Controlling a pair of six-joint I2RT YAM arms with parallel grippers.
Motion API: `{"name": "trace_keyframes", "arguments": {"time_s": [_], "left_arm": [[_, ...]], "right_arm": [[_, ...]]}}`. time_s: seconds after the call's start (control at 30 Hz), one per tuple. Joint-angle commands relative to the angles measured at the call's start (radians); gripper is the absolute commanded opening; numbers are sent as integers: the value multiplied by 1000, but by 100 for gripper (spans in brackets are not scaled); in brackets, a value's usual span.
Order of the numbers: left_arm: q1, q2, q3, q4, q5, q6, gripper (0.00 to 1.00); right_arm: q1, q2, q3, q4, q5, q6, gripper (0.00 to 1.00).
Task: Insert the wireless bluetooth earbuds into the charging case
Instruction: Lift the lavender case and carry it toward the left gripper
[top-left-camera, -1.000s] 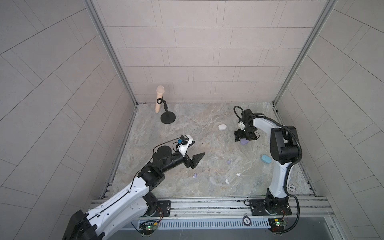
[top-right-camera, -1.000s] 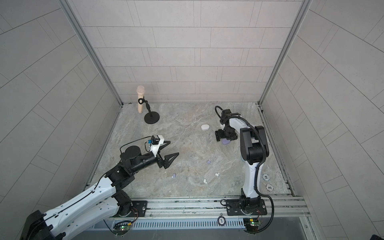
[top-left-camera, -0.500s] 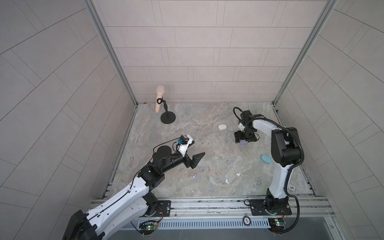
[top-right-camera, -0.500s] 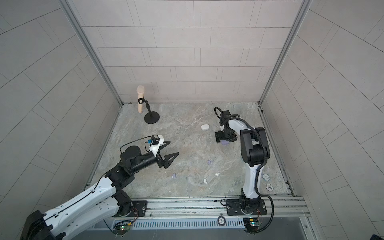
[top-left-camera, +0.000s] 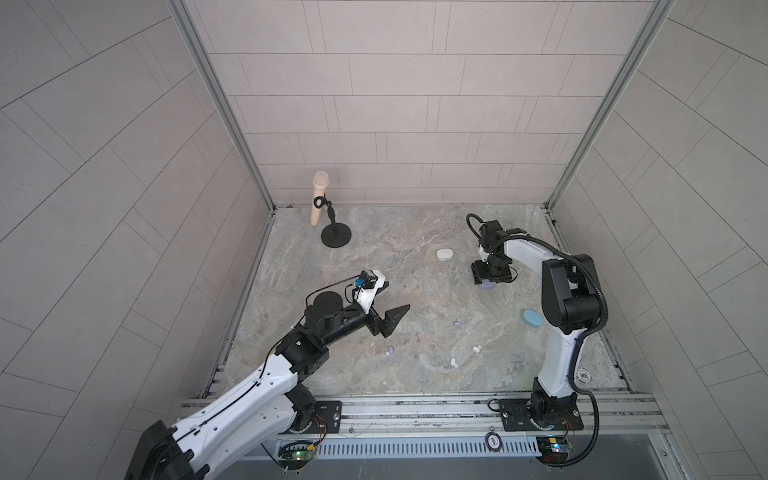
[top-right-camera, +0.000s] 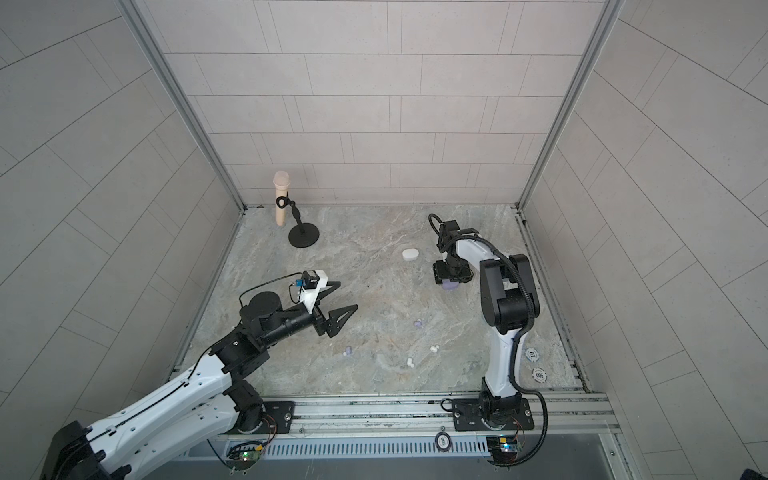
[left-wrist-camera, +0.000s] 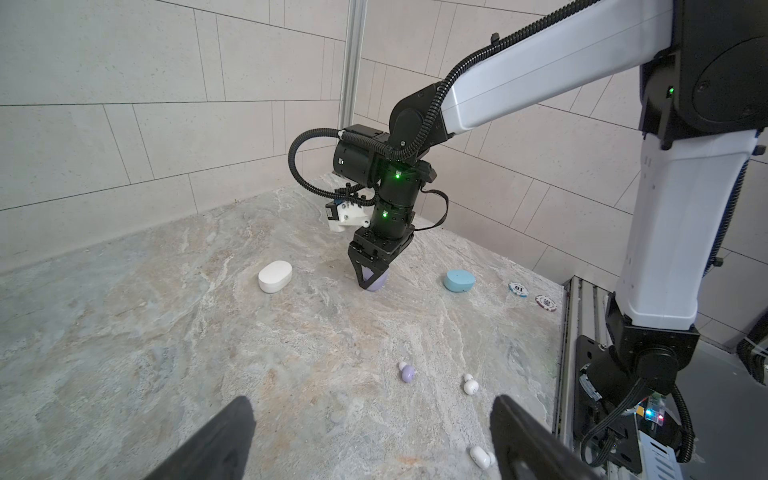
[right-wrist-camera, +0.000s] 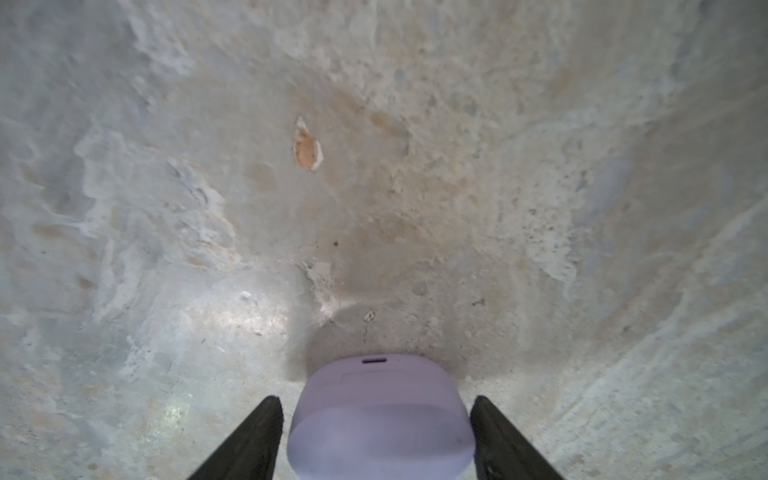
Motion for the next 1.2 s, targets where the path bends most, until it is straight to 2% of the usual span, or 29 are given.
{"name": "trace_keyframes", "arguments": {"time_s": [0.0,0.3,0.53,0.7,0.9,1.17], "left_arm": [[5,-14,0,-2,-6,10,92],[5,-13,3,-5,-9,16,92],[3,30,14,9,36,39,93],[-20,88,31,47,62,68,93],[-58,179,55,108,92,130,94],[-115,340,129,212,170,190,96]], "right_arm": [[4,-20,-8,-6,19,1,69],[5,-31,-8,-23,14,9,55],[18,-141,-32,-73,-14,44,53],[48,-273,-69,-147,-47,82,53],[143,-448,-66,-275,-112,150,53],[298,-618,-5,-345,-233,318,53]]}}
